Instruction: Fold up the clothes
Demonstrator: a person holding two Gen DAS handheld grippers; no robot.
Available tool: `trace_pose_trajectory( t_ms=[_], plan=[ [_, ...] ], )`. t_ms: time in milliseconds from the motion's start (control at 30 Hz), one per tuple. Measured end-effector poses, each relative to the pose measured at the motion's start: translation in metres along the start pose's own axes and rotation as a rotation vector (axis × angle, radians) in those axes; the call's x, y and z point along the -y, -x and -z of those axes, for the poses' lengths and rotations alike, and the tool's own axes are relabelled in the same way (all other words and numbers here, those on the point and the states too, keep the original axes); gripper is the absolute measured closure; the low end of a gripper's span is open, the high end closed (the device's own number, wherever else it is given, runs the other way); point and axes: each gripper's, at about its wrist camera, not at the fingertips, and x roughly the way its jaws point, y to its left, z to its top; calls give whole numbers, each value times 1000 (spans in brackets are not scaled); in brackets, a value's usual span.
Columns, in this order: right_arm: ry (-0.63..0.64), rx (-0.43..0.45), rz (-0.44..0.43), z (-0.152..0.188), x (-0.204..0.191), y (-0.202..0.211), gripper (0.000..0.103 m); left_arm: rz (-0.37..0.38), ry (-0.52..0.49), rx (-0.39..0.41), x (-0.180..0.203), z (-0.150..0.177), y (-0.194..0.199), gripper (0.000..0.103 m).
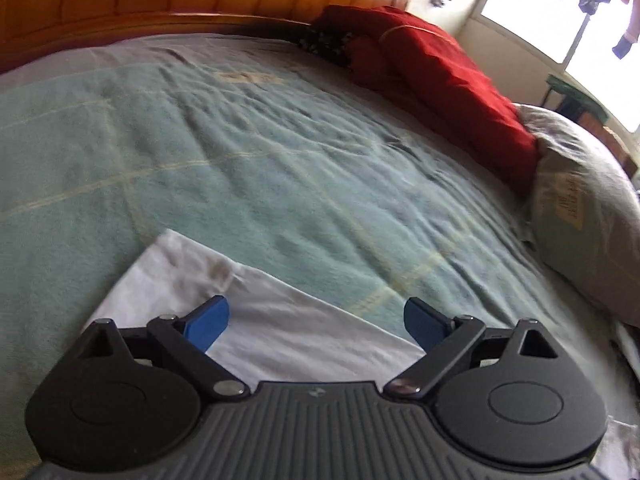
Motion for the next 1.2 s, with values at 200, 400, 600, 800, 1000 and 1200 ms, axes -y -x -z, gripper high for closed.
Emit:
trace_pose_trajectory(
  t_ms=[200, 400, 600, 800, 1000, 1200],
  plan=[
    [-8, -3, -4, 0, 1, -1, 0, -21, -62, 4, 18, 1, 25, 13],
    [1, 2, -11, 0, -2, 1, 0, 190, -299, -96, 92, 42, 51, 11],
    [19, 2, -24, 0, -4, 3, 0, 305, -587, -201, 155, 106, 56, 10],
    [-15, 11, -17, -2, 5, 4, 0, 160, -608, -221, 143, 117, 52, 10],
    [-18, -2, -9, 0, 5, 0, 0, -48, -528, -187, 119, 88, 83, 11],
    [13, -11, -8, 2, 1, -4, 0, 81, -595, -200, 145, 109, 160, 10]
  ],
)
